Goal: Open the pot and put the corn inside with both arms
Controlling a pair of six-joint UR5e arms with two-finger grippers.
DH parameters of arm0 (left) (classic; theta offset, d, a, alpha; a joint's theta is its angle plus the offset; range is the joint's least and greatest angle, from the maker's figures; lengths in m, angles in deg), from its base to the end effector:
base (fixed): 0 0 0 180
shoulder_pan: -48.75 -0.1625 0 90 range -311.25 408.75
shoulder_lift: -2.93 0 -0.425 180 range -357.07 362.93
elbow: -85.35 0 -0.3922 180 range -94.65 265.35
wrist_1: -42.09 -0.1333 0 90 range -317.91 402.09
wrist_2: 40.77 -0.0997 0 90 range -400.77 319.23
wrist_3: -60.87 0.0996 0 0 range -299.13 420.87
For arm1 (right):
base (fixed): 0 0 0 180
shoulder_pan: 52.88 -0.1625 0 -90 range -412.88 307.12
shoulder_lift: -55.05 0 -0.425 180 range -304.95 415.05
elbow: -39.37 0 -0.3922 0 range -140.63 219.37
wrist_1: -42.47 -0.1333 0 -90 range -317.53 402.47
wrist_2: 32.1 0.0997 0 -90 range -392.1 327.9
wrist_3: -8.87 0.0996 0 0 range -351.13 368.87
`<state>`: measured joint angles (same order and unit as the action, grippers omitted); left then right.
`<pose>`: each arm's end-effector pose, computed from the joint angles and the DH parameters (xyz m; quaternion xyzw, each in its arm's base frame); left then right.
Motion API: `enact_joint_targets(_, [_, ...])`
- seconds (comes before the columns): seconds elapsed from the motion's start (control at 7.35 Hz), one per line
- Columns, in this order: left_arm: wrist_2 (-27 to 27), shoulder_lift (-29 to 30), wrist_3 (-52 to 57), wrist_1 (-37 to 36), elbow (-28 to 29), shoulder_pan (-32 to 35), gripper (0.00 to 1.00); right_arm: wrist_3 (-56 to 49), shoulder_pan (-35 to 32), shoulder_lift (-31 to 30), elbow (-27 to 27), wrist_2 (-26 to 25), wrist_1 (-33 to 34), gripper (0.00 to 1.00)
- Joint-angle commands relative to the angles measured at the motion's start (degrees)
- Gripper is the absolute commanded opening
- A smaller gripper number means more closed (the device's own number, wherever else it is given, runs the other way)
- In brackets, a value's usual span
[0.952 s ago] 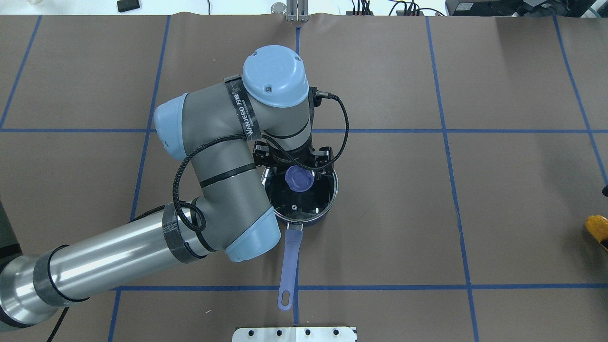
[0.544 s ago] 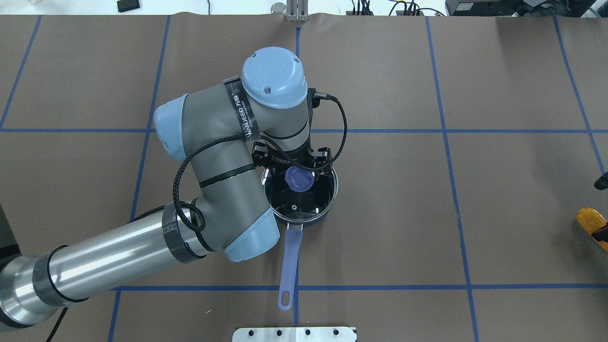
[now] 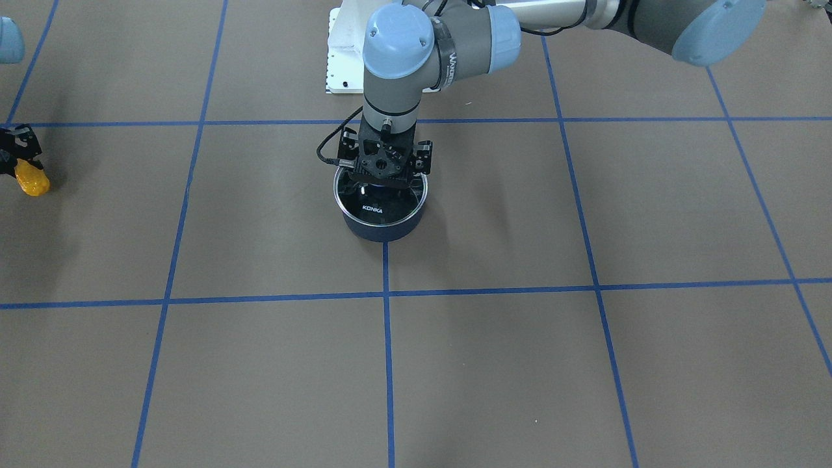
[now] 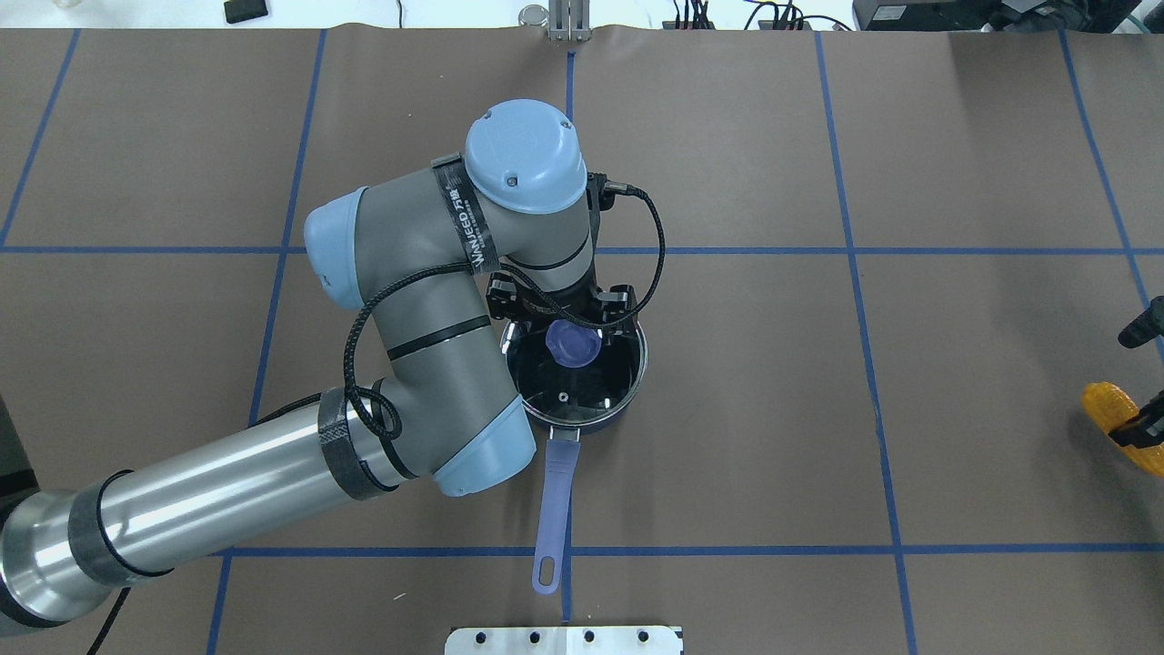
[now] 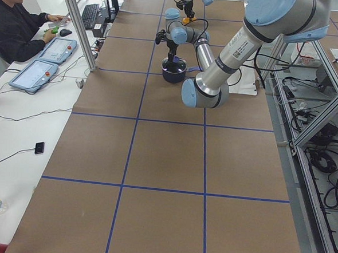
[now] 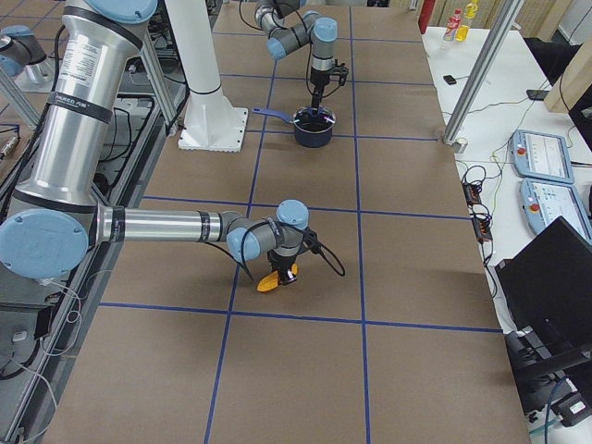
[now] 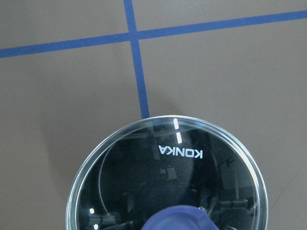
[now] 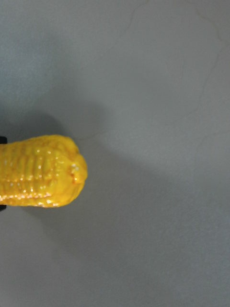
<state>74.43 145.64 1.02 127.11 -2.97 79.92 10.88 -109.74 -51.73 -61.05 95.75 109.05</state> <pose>0.5680 -0.4498 0.1058 0.0220 0.4307 0.0773 0.8989 -0.1503 -0.3622 0.6588 0.0369 -0.3481 -0.2974 0.8883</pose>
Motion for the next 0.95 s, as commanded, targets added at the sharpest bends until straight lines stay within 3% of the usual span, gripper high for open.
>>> enact_joint_targets(0.0, [0.0, -0.1, -0.4, 0.7, 0.5, -0.1, 0.85, 0.0, -0.1, 0.9, 0.0, 0.2, 0.1, 0.37])
enact_joint_targets(0.54, [0.0, -0.5, -0.6, 0.3, 0.0, -0.3, 0.66, 0.0, -0.3, 2.0, -0.1, 0.8, 0.2, 0.37])
enact_joint_targets(0.82, [0.1, -1.3, -0.5, 0.0, -1.8, -0.2, 0.66, 0.1, -1.5, 3.5, -0.3, 4.4, 0.3, 0.37])
